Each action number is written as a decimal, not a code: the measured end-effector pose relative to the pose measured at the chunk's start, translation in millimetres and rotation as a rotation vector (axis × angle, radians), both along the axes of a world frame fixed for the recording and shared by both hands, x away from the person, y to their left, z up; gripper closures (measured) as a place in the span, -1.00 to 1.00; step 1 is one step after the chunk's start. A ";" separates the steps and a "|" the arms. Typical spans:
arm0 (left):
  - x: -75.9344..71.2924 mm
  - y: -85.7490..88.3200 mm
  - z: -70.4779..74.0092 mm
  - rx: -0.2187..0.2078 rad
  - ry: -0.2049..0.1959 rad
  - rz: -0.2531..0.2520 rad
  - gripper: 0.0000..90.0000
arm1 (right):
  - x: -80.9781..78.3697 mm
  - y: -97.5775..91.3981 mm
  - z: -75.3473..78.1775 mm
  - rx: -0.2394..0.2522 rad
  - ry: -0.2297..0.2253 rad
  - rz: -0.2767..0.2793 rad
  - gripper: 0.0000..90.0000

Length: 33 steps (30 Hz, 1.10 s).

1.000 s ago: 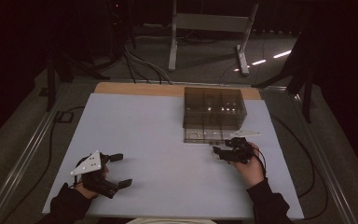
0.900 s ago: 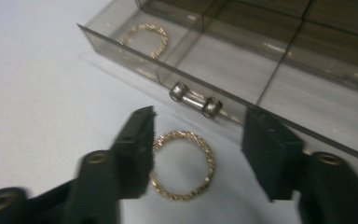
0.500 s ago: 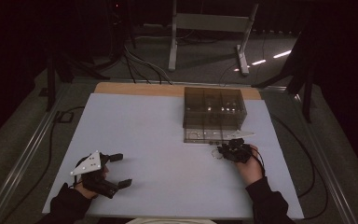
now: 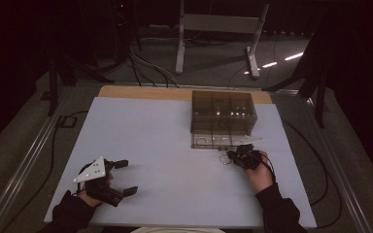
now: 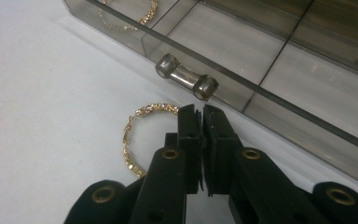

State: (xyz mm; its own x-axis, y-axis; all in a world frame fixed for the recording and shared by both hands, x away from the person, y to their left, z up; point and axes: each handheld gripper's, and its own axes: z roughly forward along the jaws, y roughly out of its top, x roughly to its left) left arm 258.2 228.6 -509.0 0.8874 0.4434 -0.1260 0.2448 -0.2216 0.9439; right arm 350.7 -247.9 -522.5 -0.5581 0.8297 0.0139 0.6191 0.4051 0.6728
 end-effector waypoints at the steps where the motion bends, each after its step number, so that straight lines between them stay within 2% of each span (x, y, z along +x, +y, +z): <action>1: 0.0 -0.2 0.1 0.001 -0.001 0.000 -0.99 | -0.7 -0.2 1.2 0.002 -0.001 0.000 0.94; 11: -0.3 -0.5 0.5 0.001 -0.001 0.000 -0.99 | -7.7 -3.9 15.2 0.038 0.001 0.004 0.94; 19: 0.1 -1.1 0.3 -0.002 0.003 0.000 -0.99 | -8.3 2.1 22.8 0.038 0.005 0.027 0.94; 33: 0.4 -1.3 0.1 0.002 0.002 -0.004 -0.99 | -0.5 10.7 44.0 0.047 -0.041 0.028 0.94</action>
State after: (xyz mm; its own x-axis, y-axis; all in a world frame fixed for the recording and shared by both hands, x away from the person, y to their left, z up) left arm 258.6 227.3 -509.0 0.8891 0.4398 -0.1270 0.2457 -0.2244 0.9430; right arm 350.3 -237.2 -478.4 -0.5820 0.8127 0.0287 0.5793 0.3896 0.7160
